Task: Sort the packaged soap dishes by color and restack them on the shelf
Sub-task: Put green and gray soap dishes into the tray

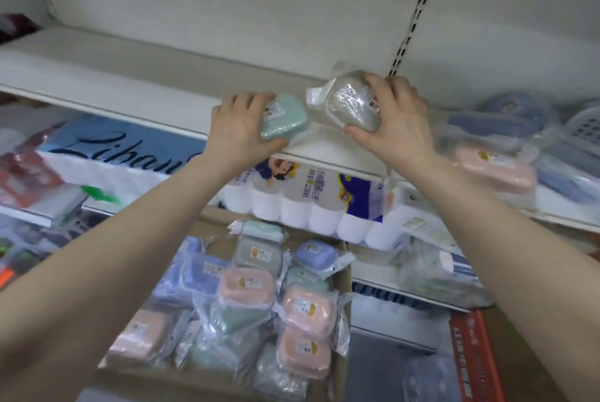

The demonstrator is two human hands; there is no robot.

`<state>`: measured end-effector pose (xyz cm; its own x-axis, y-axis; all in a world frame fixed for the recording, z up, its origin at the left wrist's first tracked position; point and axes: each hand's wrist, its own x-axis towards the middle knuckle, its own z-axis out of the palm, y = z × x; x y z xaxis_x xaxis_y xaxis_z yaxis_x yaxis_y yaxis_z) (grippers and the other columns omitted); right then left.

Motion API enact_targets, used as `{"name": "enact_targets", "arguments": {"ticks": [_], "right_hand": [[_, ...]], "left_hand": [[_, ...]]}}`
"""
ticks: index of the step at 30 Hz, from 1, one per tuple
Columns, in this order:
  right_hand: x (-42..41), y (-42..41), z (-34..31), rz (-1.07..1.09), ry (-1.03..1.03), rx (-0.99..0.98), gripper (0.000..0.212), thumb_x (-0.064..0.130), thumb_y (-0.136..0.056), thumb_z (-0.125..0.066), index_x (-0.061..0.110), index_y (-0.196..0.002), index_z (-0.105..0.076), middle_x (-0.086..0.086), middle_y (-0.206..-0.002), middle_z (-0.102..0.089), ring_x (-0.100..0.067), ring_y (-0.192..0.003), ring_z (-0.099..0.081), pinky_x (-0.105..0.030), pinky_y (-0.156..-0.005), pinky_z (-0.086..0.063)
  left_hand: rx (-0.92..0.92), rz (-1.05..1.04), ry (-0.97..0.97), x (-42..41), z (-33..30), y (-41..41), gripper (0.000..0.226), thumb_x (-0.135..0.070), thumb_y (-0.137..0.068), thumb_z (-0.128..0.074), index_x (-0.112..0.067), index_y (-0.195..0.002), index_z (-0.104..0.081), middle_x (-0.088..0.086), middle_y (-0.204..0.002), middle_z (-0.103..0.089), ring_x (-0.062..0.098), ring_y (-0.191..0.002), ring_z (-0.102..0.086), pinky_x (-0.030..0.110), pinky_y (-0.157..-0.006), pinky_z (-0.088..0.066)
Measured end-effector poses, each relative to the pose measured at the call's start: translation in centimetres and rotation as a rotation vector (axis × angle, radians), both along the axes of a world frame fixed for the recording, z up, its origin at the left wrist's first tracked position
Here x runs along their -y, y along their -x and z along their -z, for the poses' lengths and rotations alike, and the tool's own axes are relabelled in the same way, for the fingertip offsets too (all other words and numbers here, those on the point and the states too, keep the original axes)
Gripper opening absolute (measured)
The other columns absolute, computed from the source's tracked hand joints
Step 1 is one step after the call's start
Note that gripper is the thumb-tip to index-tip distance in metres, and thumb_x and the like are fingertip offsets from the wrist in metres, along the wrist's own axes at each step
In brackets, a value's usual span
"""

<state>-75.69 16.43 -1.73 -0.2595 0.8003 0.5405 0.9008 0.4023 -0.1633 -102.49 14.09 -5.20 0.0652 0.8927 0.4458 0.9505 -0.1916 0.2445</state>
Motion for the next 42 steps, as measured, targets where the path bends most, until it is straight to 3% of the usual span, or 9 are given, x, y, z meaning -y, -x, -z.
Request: {"name": "enact_targets", "arguments": {"ticks": [4, 10, 18, 22, 24, 30, 34, 42], "right_hand": [[5.9, 3.5, 2.2, -0.016, 0.019, -0.053, 0.081, 0.055, -0.073, -0.067, 0.024, -0.143, -0.041, -0.009, -0.133, -0.046, -0.03, -0.122, -0.044, -0.041, -0.098, -0.034], [13.7, 8.3, 8.7, -0.042, 0.06, -0.075, 0.081, 0.055, -0.073, -0.069, 0.022, -0.142, -0.043, -0.009, -0.131, -0.046, -0.028, -0.117, -0.045, -0.041, -0.096, -0.036], [22.0, 11.4, 21.8, -0.13, 0.582, 0.107, 0.087, 0.051, -0.076, -0.07, 0.023, -0.149, -0.032, -0.009, -0.133, -0.044, -0.03, -0.117, -0.046, -0.044, -0.095, -0.04], [25.1, 12.2, 26.0, -0.249, 0.721, 0.288, 0.086, 0.05, -0.073, -0.07, 0.024, -0.146, -0.033, -0.012, -0.131, -0.046, -0.034, -0.11, -0.053, -0.045, -0.091, -0.046], [25.8, 12.5, 27.1, -0.266, 0.719, 0.35, 0.086, 0.049, -0.071, -0.072, 0.024, -0.144, -0.035, -0.013, -0.127, -0.049, -0.034, -0.104, -0.056, -0.044, -0.086, -0.048], [25.0, 13.1, 28.6, -0.241, 0.724, 0.414, 0.091, 0.049, -0.075, -0.074, 0.023, -0.147, -0.026, -0.011, -0.128, -0.047, -0.029, -0.104, -0.056, -0.038, -0.081, -0.049], [24.3, 12.7, 30.3, -0.148, 0.79, 0.449, 0.104, 0.05, -0.076, -0.074, 0.024, -0.153, -0.009, -0.011, -0.136, -0.038, -0.03, -0.113, -0.05, -0.042, -0.09, -0.049], [23.6, 12.4, 30.8, -0.111, 0.817, 0.439, 0.109, 0.068, -0.073, -0.067, 0.023, -0.154, -0.008, -0.012, -0.145, -0.035, -0.033, -0.124, -0.045, -0.048, -0.103, -0.04]], "left_hand": [[0.106, 0.021, -0.031, 5.8, 2.2, 3.6, 0.08, -0.054, -0.069, -0.068, -0.022, -0.137, -0.043, 0.01, -0.13, -0.047, 0.034, -0.112, -0.049, 0.045, -0.09, -0.042], [0.143, -0.007, 0.029, 12.9, 8.8, 9.2, 0.09, -0.056, -0.07, -0.068, -0.018, -0.144, -0.033, 0.013, -0.132, -0.047, 0.034, -0.117, -0.048, 0.048, -0.092, -0.044], [-0.009, -0.02, 0.457, 22.4, 20.0, 15.1, 0.081, -0.058, -0.063, -0.057, -0.02, -0.134, -0.048, 0.011, -0.126, -0.053, 0.037, -0.11, -0.053, 0.049, -0.089, -0.045], [-0.088, 0.05, 0.569, 26.1, 24.3, 16.8, 0.081, -0.047, -0.058, -0.077, -0.023, -0.131, -0.05, 0.008, -0.123, -0.055, 0.037, -0.103, -0.056, 0.051, -0.087, -0.046], [-0.121, 0.059, 0.617, 26.5, 25.9, 17.2, 0.084, -0.038, -0.054, -0.084, -0.023, -0.13, -0.052, 0.008, -0.122, -0.055, 0.038, -0.105, -0.056, 0.051, -0.089, -0.046], [-0.144, 0.057, 0.671, 24.3, 28.0, 16.7, 0.08, -0.036, -0.068, -0.081, -0.023, -0.138, -0.046, 0.006, -0.136, -0.047, 0.033, -0.123, -0.046, 0.048, -0.104, -0.034], [-0.133, 0.069, 0.629, 22.1, 29.3, 16.0, 0.077, -0.033, -0.069, -0.082, -0.022, -0.137, -0.047, 0.008, -0.136, -0.046, 0.032, -0.13, -0.039, 0.045, -0.108, -0.028], [-0.262, 0.083, 0.737, 21.2, 28.0, 15.6, 0.083, -0.049, -0.081, -0.069, -0.029, -0.148, -0.026, 0.006, -0.153, -0.022, 0.029, -0.144, -0.015, 0.048, -0.118, -0.016]]}}
